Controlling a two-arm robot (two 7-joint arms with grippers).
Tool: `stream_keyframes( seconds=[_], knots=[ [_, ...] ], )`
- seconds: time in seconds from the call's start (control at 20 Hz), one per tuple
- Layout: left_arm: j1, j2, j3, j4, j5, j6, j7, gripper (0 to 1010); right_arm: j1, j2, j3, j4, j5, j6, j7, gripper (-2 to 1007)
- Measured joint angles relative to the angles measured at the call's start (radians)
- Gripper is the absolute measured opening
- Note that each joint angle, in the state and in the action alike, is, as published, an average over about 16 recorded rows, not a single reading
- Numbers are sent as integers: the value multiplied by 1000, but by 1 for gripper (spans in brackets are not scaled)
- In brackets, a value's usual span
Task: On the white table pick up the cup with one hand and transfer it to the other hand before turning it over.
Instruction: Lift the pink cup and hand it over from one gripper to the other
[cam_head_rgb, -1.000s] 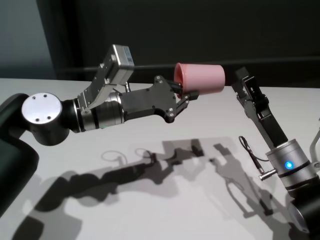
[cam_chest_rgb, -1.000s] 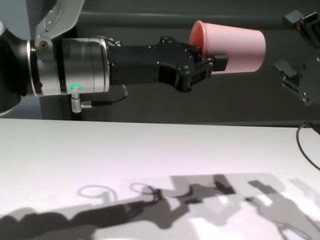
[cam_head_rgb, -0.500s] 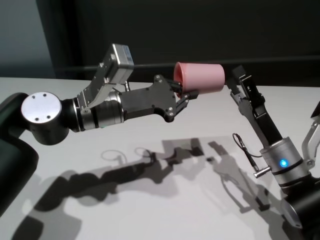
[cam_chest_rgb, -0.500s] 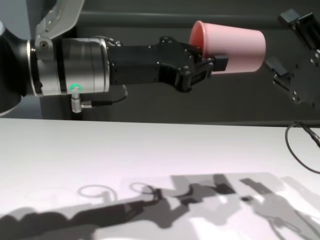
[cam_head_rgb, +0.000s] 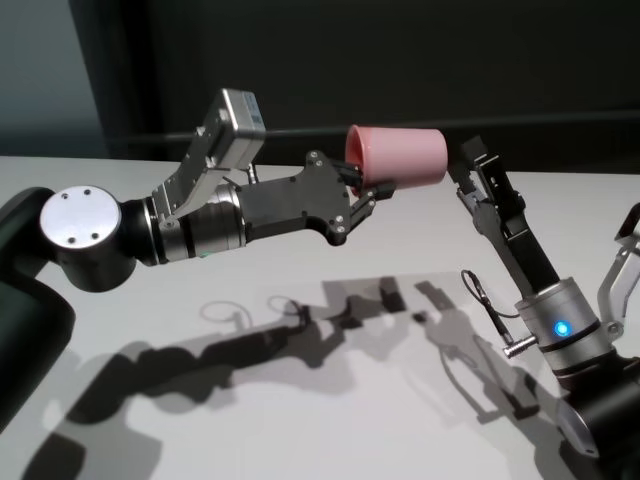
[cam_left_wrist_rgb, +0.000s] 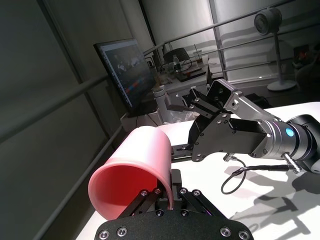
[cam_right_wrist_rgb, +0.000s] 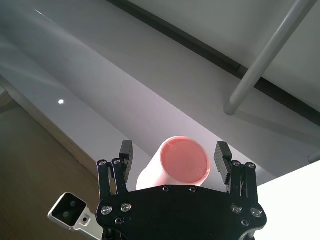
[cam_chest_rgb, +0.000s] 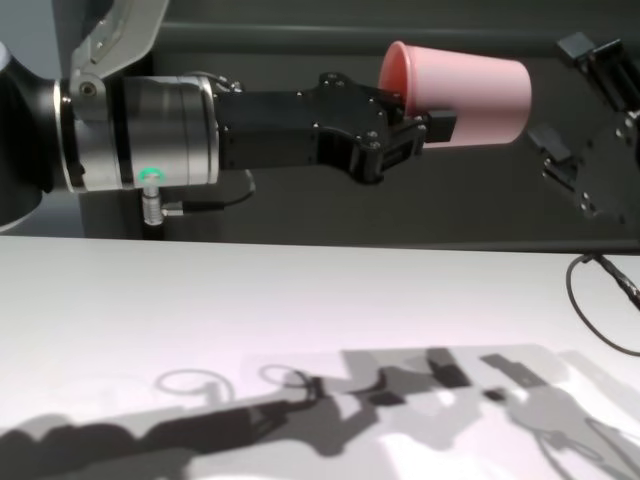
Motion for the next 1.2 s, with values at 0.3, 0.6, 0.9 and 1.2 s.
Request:
stream_keyframes(
  seconds=[0.3, 0.6, 0.9, 1.2],
  knots=[
    [0, 0, 0, 0, 0, 0, 0, 48, 17, 0, -13, 35, 15, -5, 17, 1000],
    [0, 0, 0, 0, 0, 0, 0, 48, 35, 0, -28, 66, 29, -6, 36, 1000],
    [0, 0, 0, 0, 0, 0, 0, 48, 48, 3, -44, 84, 40, -8, 52, 1000],
    [0, 0, 0, 0, 0, 0, 0, 48, 58, 7, -60, 93, 49, -12, 61, 1000]
  ],
)
